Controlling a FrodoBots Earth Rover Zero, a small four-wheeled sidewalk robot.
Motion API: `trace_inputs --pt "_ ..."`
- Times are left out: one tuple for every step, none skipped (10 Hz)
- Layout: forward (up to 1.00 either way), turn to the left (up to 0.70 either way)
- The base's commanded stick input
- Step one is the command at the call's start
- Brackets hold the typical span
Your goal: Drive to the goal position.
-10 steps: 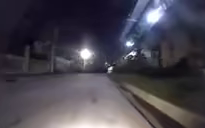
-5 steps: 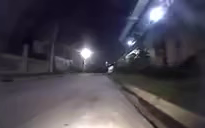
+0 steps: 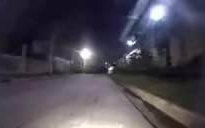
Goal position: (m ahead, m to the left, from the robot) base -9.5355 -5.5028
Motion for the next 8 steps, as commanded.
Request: trace_inputs --pt "0.70 0.00" --pt "0.70 -0.28" --pt "0.70 -0.35" --pt "0.70 -0.35" --pt "0.70 -0.25" --pt "0.70 0.00" --pt "0.70 0.00" --pt "0.70 0.00"
